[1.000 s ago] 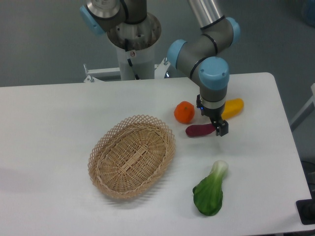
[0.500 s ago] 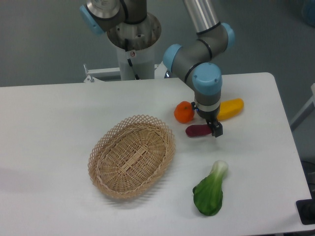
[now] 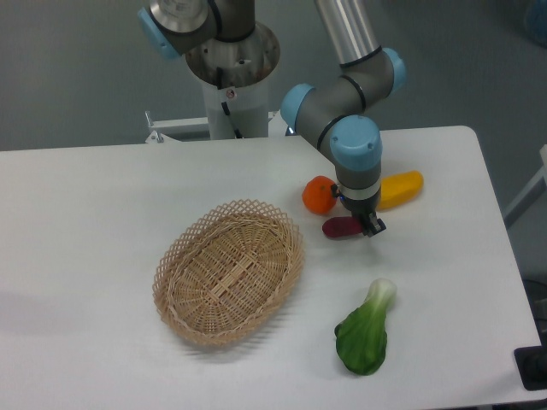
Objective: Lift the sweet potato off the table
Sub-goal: 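Close the gripper around the purple sweet potato, then lift the held sweet potato up off the table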
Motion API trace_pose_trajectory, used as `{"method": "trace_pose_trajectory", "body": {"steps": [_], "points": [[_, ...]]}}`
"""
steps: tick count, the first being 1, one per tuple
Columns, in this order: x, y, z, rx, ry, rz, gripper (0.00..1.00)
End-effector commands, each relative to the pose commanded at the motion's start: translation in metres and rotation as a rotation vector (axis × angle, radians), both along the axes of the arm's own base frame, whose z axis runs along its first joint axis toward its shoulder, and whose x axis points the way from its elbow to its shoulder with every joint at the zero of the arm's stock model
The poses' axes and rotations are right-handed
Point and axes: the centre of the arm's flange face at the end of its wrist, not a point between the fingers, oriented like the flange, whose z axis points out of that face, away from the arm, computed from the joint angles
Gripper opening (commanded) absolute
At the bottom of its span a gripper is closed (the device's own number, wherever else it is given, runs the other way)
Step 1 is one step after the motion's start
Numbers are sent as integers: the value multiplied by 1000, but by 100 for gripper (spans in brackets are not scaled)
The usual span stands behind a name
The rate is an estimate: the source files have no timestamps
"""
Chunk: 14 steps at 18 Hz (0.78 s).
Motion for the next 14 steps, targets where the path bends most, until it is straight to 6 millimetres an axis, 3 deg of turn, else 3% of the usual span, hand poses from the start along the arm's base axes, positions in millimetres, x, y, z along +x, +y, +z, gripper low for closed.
{"method": "trace_pose_trajectory", "body": {"steps": [2, 5, 9, 14], "points": [[-3, 2, 10, 10, 15, -2, 15], [-16, 5, 40, 61, 54, 14, 15], [-29, 30, 89, 270, 65, 138, 16], [-18, 50, 147, 480, 35, 245, 16]]}}
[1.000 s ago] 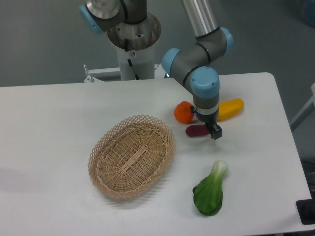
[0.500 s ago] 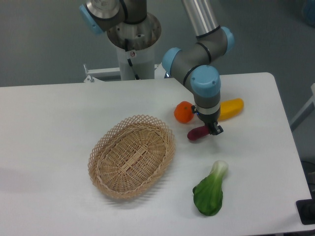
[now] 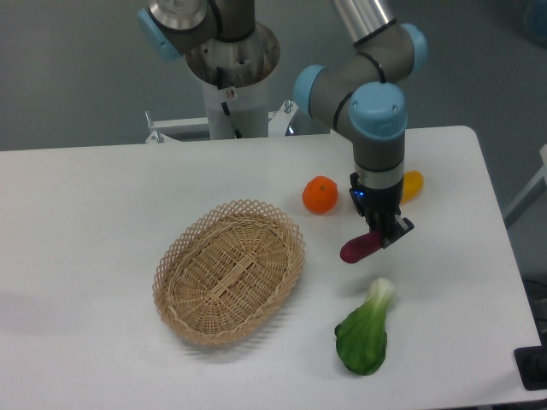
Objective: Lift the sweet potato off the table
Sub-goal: 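Lift the held sweet potato up off the table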
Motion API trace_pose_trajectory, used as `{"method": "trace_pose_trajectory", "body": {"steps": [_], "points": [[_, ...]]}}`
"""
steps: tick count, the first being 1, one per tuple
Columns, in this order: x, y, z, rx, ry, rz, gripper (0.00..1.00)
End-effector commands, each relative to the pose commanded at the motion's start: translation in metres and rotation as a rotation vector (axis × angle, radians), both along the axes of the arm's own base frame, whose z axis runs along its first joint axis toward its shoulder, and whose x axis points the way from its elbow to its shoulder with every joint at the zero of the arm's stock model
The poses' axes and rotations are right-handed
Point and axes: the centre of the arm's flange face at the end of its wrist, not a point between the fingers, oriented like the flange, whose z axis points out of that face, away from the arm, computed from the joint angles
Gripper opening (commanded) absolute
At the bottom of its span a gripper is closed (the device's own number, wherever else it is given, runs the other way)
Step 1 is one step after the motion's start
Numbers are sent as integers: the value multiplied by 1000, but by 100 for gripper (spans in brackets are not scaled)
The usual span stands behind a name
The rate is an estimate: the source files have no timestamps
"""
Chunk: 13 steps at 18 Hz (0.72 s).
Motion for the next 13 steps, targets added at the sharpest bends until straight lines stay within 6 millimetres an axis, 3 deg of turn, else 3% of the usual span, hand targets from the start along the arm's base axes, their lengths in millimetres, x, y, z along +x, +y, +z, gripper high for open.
{"method": "trace_pose_trajectory", "body": {"steps": [5, 13], "points": [[33, 27, 31, 92, -21, 56, 16], [32, 27, 39, 114, -26, 83, 16]]}}
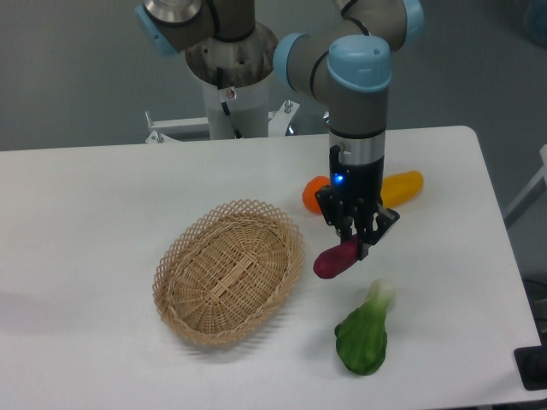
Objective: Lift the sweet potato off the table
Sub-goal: 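Lift the held sweet potato up off the table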
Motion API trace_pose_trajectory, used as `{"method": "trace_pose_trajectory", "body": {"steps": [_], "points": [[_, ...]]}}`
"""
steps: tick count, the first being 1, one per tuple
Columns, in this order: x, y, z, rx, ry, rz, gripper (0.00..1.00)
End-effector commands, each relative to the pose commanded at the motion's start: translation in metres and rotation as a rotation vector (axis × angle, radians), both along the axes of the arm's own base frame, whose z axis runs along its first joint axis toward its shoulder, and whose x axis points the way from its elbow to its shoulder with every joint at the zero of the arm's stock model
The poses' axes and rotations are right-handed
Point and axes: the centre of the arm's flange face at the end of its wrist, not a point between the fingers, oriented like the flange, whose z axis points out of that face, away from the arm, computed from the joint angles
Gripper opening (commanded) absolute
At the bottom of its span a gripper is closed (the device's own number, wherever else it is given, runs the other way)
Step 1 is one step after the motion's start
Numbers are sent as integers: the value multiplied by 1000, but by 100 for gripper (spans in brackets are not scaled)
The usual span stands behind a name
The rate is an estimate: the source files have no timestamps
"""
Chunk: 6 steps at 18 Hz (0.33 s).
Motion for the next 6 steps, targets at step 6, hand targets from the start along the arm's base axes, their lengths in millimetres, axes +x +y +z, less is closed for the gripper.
{"method": "trace_pose_trajectory", "body": {"steps": [6], "points": [[0, 1, 2, 10, -6, 17, 16]]}}
